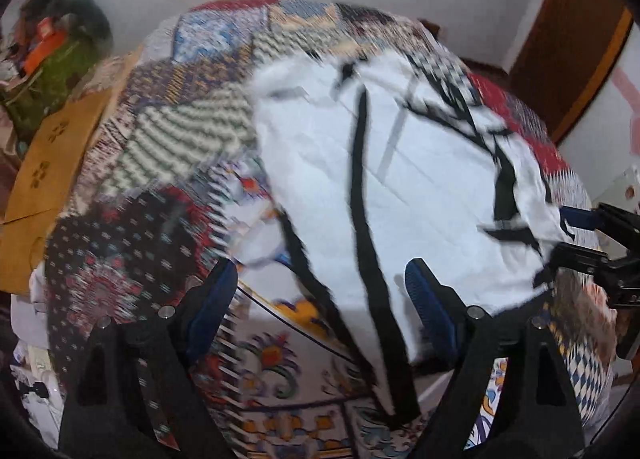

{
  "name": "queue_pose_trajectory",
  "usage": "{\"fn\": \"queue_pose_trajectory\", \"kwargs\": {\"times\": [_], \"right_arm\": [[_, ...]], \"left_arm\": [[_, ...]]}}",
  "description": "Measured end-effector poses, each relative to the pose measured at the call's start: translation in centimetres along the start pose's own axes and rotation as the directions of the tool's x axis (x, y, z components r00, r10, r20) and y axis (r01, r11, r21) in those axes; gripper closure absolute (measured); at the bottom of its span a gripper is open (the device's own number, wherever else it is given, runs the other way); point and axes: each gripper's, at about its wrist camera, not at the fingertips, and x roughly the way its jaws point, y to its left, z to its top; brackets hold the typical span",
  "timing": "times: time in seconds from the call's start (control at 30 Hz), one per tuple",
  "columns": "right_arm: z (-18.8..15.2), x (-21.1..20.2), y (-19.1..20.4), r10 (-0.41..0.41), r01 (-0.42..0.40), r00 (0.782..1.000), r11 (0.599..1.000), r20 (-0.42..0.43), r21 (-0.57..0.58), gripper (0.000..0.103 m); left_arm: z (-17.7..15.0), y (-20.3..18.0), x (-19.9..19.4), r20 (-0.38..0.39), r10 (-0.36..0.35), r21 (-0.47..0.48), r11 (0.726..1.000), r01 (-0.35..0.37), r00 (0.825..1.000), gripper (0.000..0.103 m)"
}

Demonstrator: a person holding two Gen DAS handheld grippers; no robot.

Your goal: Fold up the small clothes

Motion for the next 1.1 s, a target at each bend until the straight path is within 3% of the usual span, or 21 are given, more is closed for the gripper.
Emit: {"fn": "queue_pose_trajectory", "kwargs": {"times": [0.17, 0.27, 0.4, 0.5, 0.6, 0.7, 0.77, 0.8, 0.87, 1.1], "right_arm": [[3.2, -1.9, 0.2, 0.004, -0.002, 0.994, 1.000, 0.107, -0.017, 0.037], [5.5, -1.1, 0.0, 0.002, 0.000, 0.990, 1.000, 0.139, -0.013, 0.037], [8.0, 1.6, -0.2, 0.018, -0.017, 0.992, 1.000, 0.124, -0.009, 0.037], [9.4, 4.5, -0.9, 0.039, -0.040, 0.996, 0.999, 0.080, 0.006, 0.037], [10.0, 6.7, -1.5, 0.066, -0.067, 0.997, 0.997, 0.025, 0.029, 0.046], [10.3, 8.3, -1.8, 0.078, -0.078, 0.997, 0.996, 0.005, 0.039, 0.062], [10.2, 8.4, -1.9, 0.071, -0.072, 0.997, 0.997, 0.015, 0.030, 0.079], [10.1, 8.3, -1.9, 0.065, -0.066, 0.998, 0.998, 0.021, 0.024, 0.082], [10.0, 8.4, -1.9, 0.045, -0.045, 0.998, 0.999, 0.033, -0.003, 0.090], [9.7, 8.6, -1.9, -0.018, 0.019, 0.999, 0.999, 0.034, -0.047, 0.095]], "left_arm": [[3.2, 2.5, -0.6, 0.051, 0.051, -0.060, 0.997, -0.048, 0.997, 0.017], [4.9, 3.9, 0.3, 0.053, 0.041, -0.091, 0.995, -0.036, 0.998, 0.017], [6.5, 5.1, 3.7, -0.001, -0.040, -0.136, 0.990, 0.039, 0.999, 0.017], [6.9, 5.3, 6.6, -0.051, -0.066, -0.157, 0.986, 0.058, 0.997, 0.019], [7.5, 5.5, 9.1, -0.083, -0.131, -0.187, 0.976, 0.113, 0.988, 0.035], [8.0, 5.3, 10.1, -0.073, -0.205, -0.202, 0.961, 0.186, 0.976, 0.057], [8.3, 4.9, 10.1, -0.058, -0.218, -0.185, 0.961, 0.204, 0.974, 0.075], [8.6, 4.7, 10.2, -0.049, -0.217, -0.176, 0.963, 0.206, 0.975, 0.077], [9.1, 4.6, 10.3, -0.030, -0.198, -0.165, 0.968, 0.190, 0.980, 0.093], [10.1, 4.3, 10.7, -0.016, -0.075, -0.135, 0.988, 0.072, 0.997, 0.097]]}}
